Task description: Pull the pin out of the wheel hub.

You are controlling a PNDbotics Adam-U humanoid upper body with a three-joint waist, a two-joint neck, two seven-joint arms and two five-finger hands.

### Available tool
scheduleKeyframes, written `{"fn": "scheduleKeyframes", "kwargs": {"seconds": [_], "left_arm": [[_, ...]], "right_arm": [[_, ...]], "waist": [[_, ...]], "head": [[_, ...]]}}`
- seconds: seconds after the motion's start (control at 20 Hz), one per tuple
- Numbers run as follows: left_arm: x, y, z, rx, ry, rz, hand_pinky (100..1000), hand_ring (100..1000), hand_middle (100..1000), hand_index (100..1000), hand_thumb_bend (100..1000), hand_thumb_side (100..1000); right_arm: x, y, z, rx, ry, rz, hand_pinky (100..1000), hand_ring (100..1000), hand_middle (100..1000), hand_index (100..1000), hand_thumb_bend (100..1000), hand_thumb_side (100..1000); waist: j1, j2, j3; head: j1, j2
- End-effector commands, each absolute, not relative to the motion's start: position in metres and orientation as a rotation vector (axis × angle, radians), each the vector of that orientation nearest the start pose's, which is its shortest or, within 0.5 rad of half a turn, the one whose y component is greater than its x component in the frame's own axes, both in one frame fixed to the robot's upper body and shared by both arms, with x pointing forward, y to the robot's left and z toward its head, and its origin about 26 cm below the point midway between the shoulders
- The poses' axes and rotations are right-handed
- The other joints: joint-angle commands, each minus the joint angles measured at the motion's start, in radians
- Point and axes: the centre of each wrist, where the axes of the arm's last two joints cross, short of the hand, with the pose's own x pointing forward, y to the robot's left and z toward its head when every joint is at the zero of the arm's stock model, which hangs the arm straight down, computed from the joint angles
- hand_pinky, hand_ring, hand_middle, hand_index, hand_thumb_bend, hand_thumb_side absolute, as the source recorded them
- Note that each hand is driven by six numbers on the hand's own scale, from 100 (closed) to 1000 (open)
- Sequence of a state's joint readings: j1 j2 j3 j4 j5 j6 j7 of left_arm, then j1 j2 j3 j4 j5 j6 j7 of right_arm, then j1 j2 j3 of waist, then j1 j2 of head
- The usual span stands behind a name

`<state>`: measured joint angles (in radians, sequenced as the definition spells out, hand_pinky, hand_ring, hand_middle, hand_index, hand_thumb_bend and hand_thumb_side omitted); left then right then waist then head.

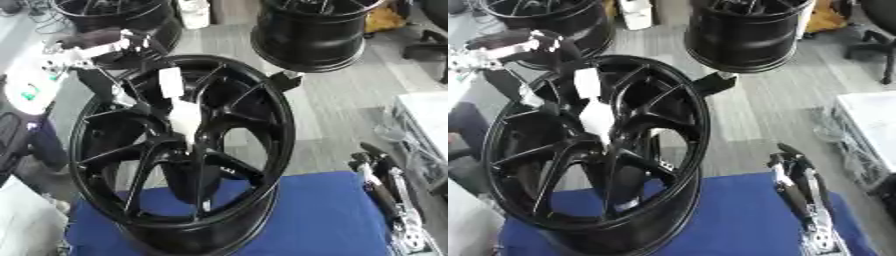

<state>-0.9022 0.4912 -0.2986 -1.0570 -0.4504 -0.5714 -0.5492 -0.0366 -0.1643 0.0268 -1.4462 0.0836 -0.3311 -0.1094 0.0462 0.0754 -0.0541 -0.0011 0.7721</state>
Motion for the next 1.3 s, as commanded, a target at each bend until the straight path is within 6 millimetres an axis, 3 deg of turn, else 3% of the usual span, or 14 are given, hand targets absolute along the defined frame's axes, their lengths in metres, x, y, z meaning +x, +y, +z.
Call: {"fn": "scheduleKeyframes", "kwargs": {"seconds": [0.05, 0.6, 1.05, 1.3], "left_arm": [[0.466, 0.257, 0.206, 0.322, -1.751, -2.05, 610, 501, 753, 833, 762, 513], [0.471, 0.254, 0.185, 0.332, -1.798, -1.934, 559, 428, 644, 750, 699, 468], [0.475, 0.253, 0.173, 0.376, -1.827, -1.777, 554, 427, 670, 761, 699, 481], [0.475, 0.25, 0.165, 0.373, -1.856, -1.69, 487, 338, 549, 665, 560, 396]], "right_arm": [[0.286, -0.278, -0.024, -0.212, -1.841, 0.175, 710, 655, 641, 833, 100, 584], [0.289, -0.274, -0.021, -0.199, -1.852, 0.174, 710, 654, 641, 832, 100, 587], [0.29, -0.271, -0.02, -0.188, -1.857, 0.176, 710, 654, 641, 831, 100, 590], [0.291, -0.27, -0.02, -0.183, -1.86, 0.174, 709, 654, 641, 831, 100, 591]], "waist": [[-0.003, -0.01, -0.002], [-0.006, -0.001, -0.012], [-0.009, 0.004, -0.019], [-0.011, 0.007, -0.022]], "head": [[0.004, -0.002], [0.013, -0.002], [0.015, -0.002], [0.016, -0.002]]}}
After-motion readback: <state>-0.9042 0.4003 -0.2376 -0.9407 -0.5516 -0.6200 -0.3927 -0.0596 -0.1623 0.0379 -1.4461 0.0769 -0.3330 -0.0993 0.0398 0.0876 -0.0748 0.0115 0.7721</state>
